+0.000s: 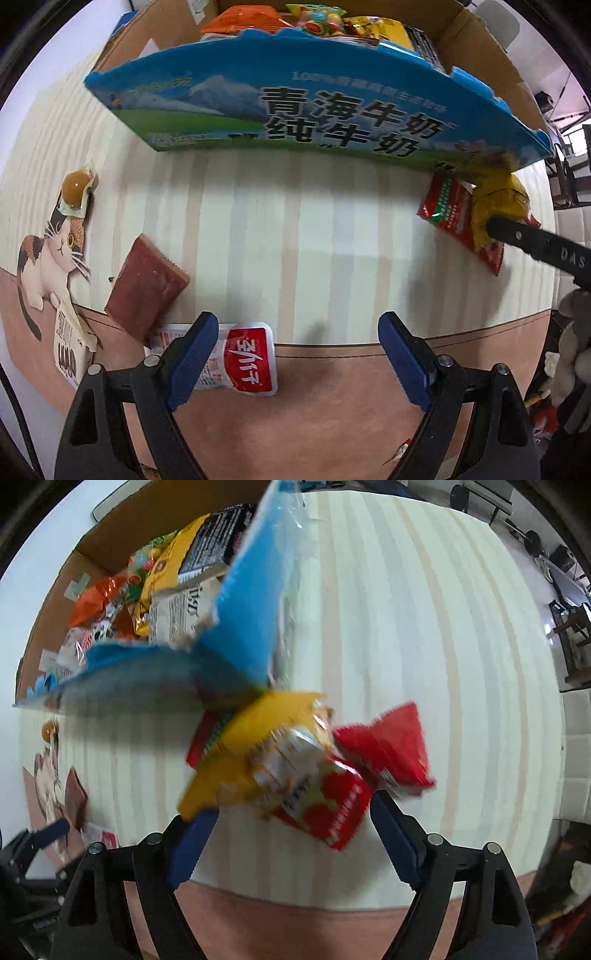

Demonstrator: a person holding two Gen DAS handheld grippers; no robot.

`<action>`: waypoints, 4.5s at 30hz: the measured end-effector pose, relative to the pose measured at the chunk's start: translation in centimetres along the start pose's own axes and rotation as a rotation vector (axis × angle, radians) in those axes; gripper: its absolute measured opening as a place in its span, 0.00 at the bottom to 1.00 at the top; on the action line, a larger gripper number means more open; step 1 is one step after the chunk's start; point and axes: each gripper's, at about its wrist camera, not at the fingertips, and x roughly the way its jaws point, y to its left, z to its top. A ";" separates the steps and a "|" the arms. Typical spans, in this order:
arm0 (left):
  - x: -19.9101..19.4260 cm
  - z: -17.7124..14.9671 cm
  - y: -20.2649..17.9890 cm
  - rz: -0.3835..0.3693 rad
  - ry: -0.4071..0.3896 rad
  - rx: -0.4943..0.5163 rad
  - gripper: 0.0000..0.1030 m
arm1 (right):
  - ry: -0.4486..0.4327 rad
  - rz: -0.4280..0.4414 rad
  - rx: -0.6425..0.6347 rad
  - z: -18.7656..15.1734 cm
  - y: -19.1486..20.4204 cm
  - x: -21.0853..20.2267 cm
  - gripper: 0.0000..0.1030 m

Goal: Organize snacks
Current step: 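Move both tools back to the table and grasp a yellow packet with right tool, then grasp the white Franzzi cookie pack with left tool while right tool holds yellow packet, then carry both packets over the box and open both tools to drop them, then grasp the long red sauce packet with right tool while left tool grasps dark red square packet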

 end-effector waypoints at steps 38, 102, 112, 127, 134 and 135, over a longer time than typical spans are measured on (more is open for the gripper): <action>4.2 -6.3 23.1 0.277 0.214 0.128 0.86 | 0.181 0.133 -0.237 -9.5 25.3 3.7 0.45; -5.5 31.6 4.9 -0.007 0.008 -0.017 0.69 | -0.038 -0.047 0.101 21.1 6.2 -8.0 0.68; -5.1 31.5 4.3 -0.007 0.004 -0.020 0.85 | -0.046 -0.043 0.086 20.4 7.3 -7.6 0.92; -10.1 23.5 4.0 -0.099 -0.112 -0.023 0.85 | -0.120 0.010 -0.030 14.8 10.7 -8.7 0.96; -13.6 19.0 4.4 -0.076 -0.206 -0.029 0.85 | -0.168 0.071 -0.013 10.7 11.1 -11.4 0.96; -13.9 18.4 4.4 -0.075 -0.213 -0.027 0.85 | -0.172 0.080 -0.014 9.9 11.2 -11.7 0.96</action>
